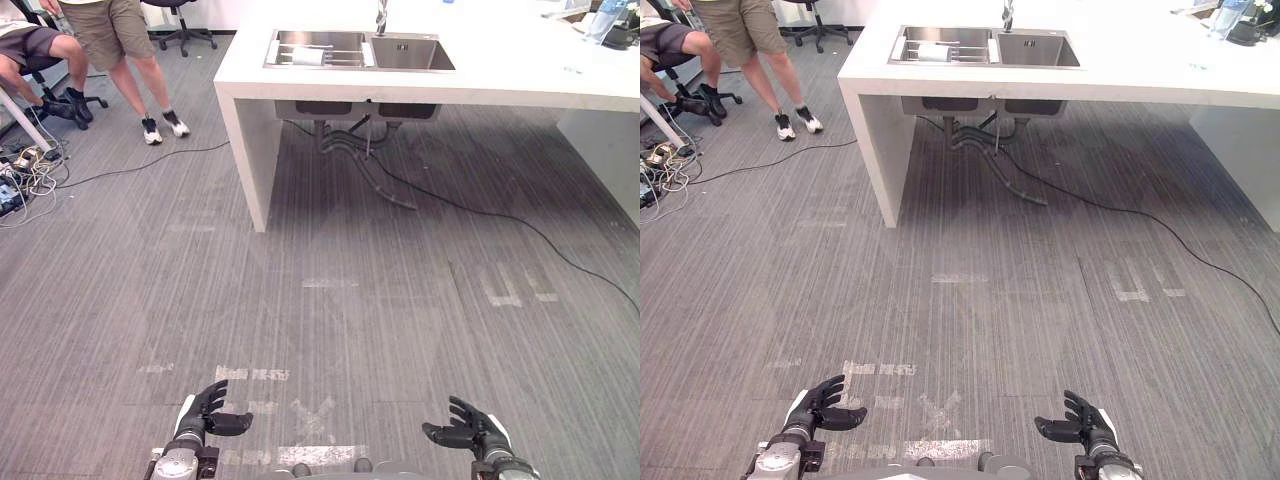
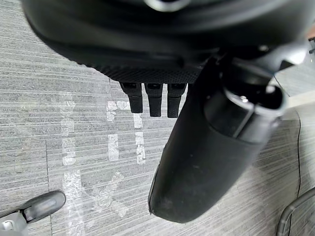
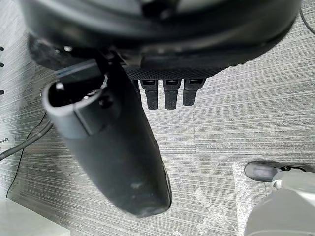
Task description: Walk over to the sink, pick up the cup, carry it to the dishwasher, place the cup inside the dishwasher, then close the dishwasher door
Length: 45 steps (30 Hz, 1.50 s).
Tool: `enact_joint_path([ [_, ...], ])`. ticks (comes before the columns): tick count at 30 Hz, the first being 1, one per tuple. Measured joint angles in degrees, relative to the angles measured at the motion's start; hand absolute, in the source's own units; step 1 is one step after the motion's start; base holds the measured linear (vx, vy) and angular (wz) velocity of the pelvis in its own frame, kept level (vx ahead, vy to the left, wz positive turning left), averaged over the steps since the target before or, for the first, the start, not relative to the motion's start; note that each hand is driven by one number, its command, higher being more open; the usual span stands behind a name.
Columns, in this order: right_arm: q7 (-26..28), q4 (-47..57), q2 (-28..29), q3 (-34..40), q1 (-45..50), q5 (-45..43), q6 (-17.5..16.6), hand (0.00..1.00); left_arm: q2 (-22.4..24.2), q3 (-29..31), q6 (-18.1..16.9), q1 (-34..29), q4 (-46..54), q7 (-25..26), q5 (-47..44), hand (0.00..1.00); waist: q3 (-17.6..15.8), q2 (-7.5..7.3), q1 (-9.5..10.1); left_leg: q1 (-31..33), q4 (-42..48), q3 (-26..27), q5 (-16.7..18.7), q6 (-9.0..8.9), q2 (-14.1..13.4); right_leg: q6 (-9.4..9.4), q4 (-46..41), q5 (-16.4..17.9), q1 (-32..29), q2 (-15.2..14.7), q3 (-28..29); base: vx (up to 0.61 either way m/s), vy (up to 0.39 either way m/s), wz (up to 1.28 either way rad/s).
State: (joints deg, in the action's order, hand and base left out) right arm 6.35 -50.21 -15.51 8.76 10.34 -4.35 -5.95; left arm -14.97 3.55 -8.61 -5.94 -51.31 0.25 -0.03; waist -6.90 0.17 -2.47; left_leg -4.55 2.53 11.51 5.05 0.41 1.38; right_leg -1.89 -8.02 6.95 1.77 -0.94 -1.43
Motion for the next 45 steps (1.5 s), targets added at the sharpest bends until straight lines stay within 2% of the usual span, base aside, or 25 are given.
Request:
enact_joint_path([
  [12,0.0,-0.2,-0.9,1.9,1.1,-0.2,0.1,0.9,-0.1,0.6,0.0,-1.2,-0.3,-0.3,0.0,0.9,0.0,-0.01,0.02,1.1,-0.3,0.2,-0.7,1.1,0.1,0.38,-1.5,0.4,-1.9,0.0,-0.2,-0.03,-0.006,0.01],
  [20,0.0,-0.1,-0.9,2.2,-0.3,-0.6,0.1,0.9,0.3,0.5,0.0,-0.7,-0.2,-0.4,-1.3,0.9,-0.1,0.01,-0.02,2.1,-0.6,0.4,-0.7,1.05,0.1,0.34,-1.3,0.4,-3.0,-0.1,-0.1,0.01,0.001,0.0],
  [24,0.0,-0.1,-0.9,2.3,-1.3,-0.6,0.1,0.9,1.1,0.4,0.0,-0.4,0.2,-0.3,-2.8,0.9,-0.7,0.08,-0.03,3.3,0.8,1.8,0.5,0.44,0.1,-0.02,-3.0,1.4,-4.4,-0.4,0.1,0.0,0.004,-0.03],
  [27,-0.1,0.0,-1.7,2.3,-3.0,-0.6,0.2,0.9,2.3,0.1,0.0,-0.4,2.9,0.1,-3.4,0.9,-2.0,0.41,-0.02,6.0,6.4,3.4,4.7,1.73,0.1,-0.55,-8.9,5.0,-7.8,-1.2,1.2,0.0,0.035,-0.12],
  [29,-0.6,-0.1,-2.6,2.4,-2.8,-0.6,0.4,0.9,2.8,-2.1,0.1,-0.4,4.4,0.3,-3.5,0.9,-2.3,0.63,-0.26,6.7,9.0,4.1,7.2,2.94,0.7,-2.66,-13.9,8.2,-9.5,-2.7,1.1,0.06,0.069,0.06],
  [31,-1.0,-0.2,-3.4,2.4,-2.9,-0.6,0.8,0.9,3.3,-3.9,0.1,-0.2,5.1,0.3,-3.6,0.9,-2.9,1.35,-0.29,6.1,9.9,4.3,8.8,3.71,1.3,-4.01,-21.2,9.1,-11.9,-3.8,0.5,0.08,0.07,-0.01],
  [32,-1.2,-0.1,-3.4,2.4,-3.1,-0.6,0.8,0.9,3.5,-4.3,0.2,-0.2,5.8,0.2,-3.9,0.9,-3.6,1.69,-0.6,4.6,9.9,4.2,9.3,4.12,1.5,-4.9,-30.8,8.2,-15.6,-4.8,-0.7,0.22,0.111,0.02],
  [33,-1.2,-0.1,-3.3,2.2,-3.1,-0.5,1.0,0.9,3.4,-4.6,0.2,0.2,6.2,0.4,-4.6,0.9,-5.1,1.88,-0.96,2.4,10.1,3.6,9.9,4.69,1.6,-3.94,-36.8,9.0,-18.2,-5.6,-2.1,0.2,0.092,0.08],
  [34,-1.1,-0.1,-3.3,2.2,-3.1,-0.5,1.2,0.9,3.4,-4.6,0.2,0.4,6.2,0.5,-4.6,0.9,-5.6,2.03,-1.06,1.6,10.1,3.3,10.5,4.58,1.6,-3.22,-37.5,9.5,-19.2,-5.8,-2.8,0.32,0.078,0.16],
  [37,-1.1,-0.2,-3.7,2.1,-4.3,-0.5,1.2,0.9,3.1,-4.8,0.2,2.6,6.2,1.3,-5.7,0.9,-7.4,3.19,-2.81,-0.3,9.0,1.1,11.3,4.04,0.8,-2.39,-30.4,9.7,-25.0,-5.6,-5.9,0.36,0.01,0.35],
  [38,-1.1,-0.8,-4.5,2.1,-5.3,-0.5,1.2,0.9,3.2,-4.9,0.2,4.1,6.3,1.5,-5.8,0.9,-8.8,4.56,-3.82,-1.8,7.8,-0.2,11.3,3.45,-0.6,-2.21,-24.4,8.0,-26.6,-4.3,-7.1,0.42,-0.064,0.54],
  [39,-1.2,-1.0,-5.1,2.1,-5.6,-0.5,1.3,0.9,3.3,-5.1,0.1,4.8,6.3,1.7,-5.8,0.9,-9.4,5.4,-4.35,-3.4,6.3,-1.0,11.2,2.15,-1.6,-2.47,-16.4,3.7,-27.6,-3.5,-7.6,0.45,-0.075,0.52],
  [40,-1.2,-1.1,-5.2,2.1,-5.5,-0.5,1.3,0.9,3.1,-5.1,0.0,5.0,6.3,1.9,-5.9,0.9,-9.3,5.19,-4.44,-4.5,5.6,-1.3,11.4,1.29,-1.5,-2.14,-12.5,1.0,-27.5,-3.1,-7.5,0.52,-0.111,0.45],
  [41,-1.2,-1.1,-5.2,2.1,-4.8,-0.5,1.2,0.9,2.9,-5.1,0.0,4.9,6.3,2.1,-6.1,0.9,-9.1,4.32,-4.59,-6.9,5.4,-1.7,12.9,-1.13,-1.4,-1.01,-8.3,-4.7,-27.6,-3.2,-6.3,0.6,-0.169,0.47],
  [42,-1.4,-1.1,-5.4,2.1,-3.6,-0.5,1.2,0.9,3.0,-5.1,0.0,4.7,6.0,2.1,-6.1,0.9,-8.5,3.51,-4.93,-8.9,6.4,-2.2,14.1,-3.16,-1.2,3.48,-10.5,-13.0,-27.5,-4.2,-5.6,0.62,-0.197,0.44],
  [43,-1.5,-1.2,-5.8,2.1,-3.8,-0.5,1.3,0.9,3.5,-5.1,0.0,4.7,5.8,2.2,-6.2,0.9,-8.5,4.13,-5.11,-8.8,7.8,-2.3,14.2,-3.45,-1.9,7.21,-13.3,-10.7,-28.1,-3.9,-6.2,0.6,-0.234,0.35],
  [44,-1.5,-1.2,-6.1,2.2,-4.4,-0.5,1.2,0.9,4.1,-5.1,-0.1,5.0,5.9,2.1,-6.2,0.9,-8.3,5.29,-5.23,-5.7,14.8,-2.4,13.4,-4.98,-3.7,8.23,-16.0,-7.2,-28.3,-3.5,-7.0,0.46,-0.2,0.19],
  [45,-1.4,-1.2,-6.0,2.2,-4.6,-0.5,1.2,0.9,4.3,-5.1,0.0,5.3,5.9,2.2,-6.2,0.9,-8.4,5.4,-5.22,-3.8,19.9,-2.1,12.4,-6.84,-4.7,8.51,-16.5,-5.8,-27.4,-3.4,-7.5,0.59,-0.262,0.27],
])
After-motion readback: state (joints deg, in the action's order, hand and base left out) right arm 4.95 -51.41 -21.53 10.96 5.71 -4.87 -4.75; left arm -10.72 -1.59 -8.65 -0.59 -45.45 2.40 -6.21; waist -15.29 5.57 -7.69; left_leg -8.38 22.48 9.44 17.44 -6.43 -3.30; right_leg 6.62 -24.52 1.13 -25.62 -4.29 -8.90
